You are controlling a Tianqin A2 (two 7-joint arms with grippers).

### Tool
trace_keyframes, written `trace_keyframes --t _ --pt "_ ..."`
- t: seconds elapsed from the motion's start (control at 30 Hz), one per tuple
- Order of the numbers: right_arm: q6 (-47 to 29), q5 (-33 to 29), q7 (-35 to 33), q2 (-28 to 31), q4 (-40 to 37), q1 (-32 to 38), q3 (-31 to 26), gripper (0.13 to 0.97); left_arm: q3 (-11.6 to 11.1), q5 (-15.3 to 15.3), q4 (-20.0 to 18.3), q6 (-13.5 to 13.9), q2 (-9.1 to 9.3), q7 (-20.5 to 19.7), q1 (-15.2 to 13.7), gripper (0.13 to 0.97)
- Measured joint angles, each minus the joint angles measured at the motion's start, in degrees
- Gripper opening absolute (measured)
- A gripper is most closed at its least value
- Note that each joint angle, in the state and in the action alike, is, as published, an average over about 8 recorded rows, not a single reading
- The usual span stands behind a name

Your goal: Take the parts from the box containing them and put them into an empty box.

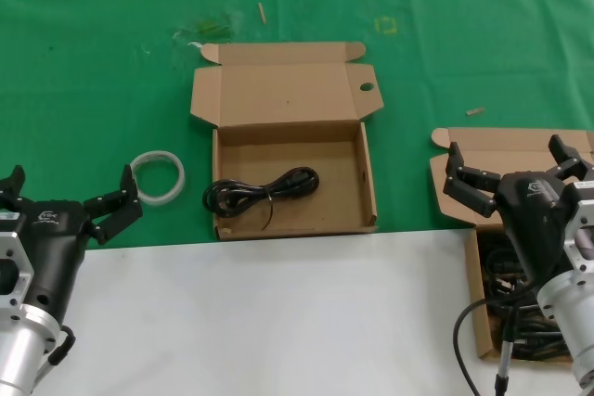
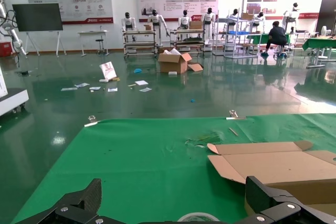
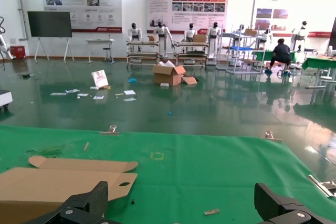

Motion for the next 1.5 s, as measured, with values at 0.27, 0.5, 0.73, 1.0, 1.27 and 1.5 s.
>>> trace_keyframes --t 0.27,0.5,0.73,1.0,1.27,1.5 --pt "0.0 0.0 0.0 0.0 0.0 0.0 0.0 0.966 0.0 0.0 0.0 0.0 0.00 0.0 0.0 0.966" --pt "0.0 0.0 0.0 0.0 0.0 0.0 0.0 0.966 0.0 0.0 0.0 0.0 0.00 0.0 0.0 0.966" --pt "0.0 0.0 0.0 0.0 0.0 0.0 0.0 0.966 0.0 0.0 0.0 0.0 0.00 0.0 0.0 0.966" --pt "0.0 0.0 0.0 0.0 0.0 0.0 0.0 0.966 0.0 0.0 0.0 0.0 0.00 0.0 0.0 0.966" --pt "0.0 0.0 0.0 0.0 0.0 0.0 0.0 0.966 0.0 0.0 0.0 0.0 0.00 0.0 0.0 0.966" --pt "0.0 0.0 0.0 0.0 0.0 0.0 0.0 0.966 0.0 0.0 0.0 0.0 0.00 0.0 0.0 0.966"
